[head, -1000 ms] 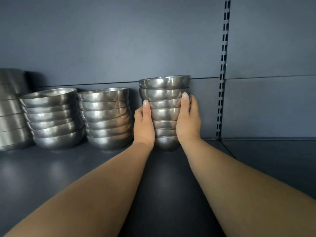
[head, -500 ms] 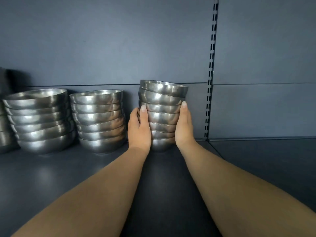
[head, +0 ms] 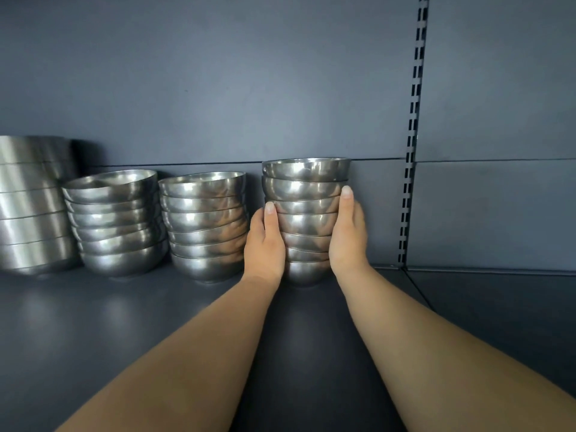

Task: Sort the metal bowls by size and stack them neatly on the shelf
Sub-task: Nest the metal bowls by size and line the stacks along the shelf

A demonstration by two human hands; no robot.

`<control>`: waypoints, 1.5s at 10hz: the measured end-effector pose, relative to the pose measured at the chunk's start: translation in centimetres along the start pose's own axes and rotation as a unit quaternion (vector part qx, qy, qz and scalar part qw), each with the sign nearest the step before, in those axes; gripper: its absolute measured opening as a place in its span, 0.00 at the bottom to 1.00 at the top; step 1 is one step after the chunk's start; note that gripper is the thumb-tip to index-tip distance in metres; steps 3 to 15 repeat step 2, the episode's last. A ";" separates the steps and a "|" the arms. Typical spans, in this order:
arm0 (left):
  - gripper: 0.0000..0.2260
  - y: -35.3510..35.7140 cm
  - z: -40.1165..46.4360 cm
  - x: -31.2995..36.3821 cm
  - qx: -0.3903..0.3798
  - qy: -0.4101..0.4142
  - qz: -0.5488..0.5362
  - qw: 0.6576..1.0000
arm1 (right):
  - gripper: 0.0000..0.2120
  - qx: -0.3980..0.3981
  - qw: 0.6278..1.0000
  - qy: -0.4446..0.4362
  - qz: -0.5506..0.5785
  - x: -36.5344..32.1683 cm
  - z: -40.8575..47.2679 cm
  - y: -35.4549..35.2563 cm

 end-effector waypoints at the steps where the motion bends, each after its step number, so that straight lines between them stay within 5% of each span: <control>1: 0.29 -0.5 -0.5 -0.7 0.001 -0.026 0.025 0.999 | 0.15 -0.015 1.000 -0.004 0.009 -0.4 -0.4 -0.4; 2: 0.30 -1.6 -1.4 -1.0 -0.024 -0.053 0.056 0.997 | 0.22 0.017 1.000 0.006 -0.023 -0.9 -1.4 -2.4; 15: 0.30 -1.6 -1.4 -1.0 -0.024 -0.053 0.056 0.997 | 0.22 0.017 1.000 0.006 -0.023 -0.9 -1.4 -2.4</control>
Point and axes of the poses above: each hand's wrist, its own z-axis towards the middle knuckle, its own y-axis out of the palm, x = y × z, the point moved 7 cm from there along z, towards the middle knuckle, and after that the axes turned 6 degrees about -z, right-handed, at the moved point
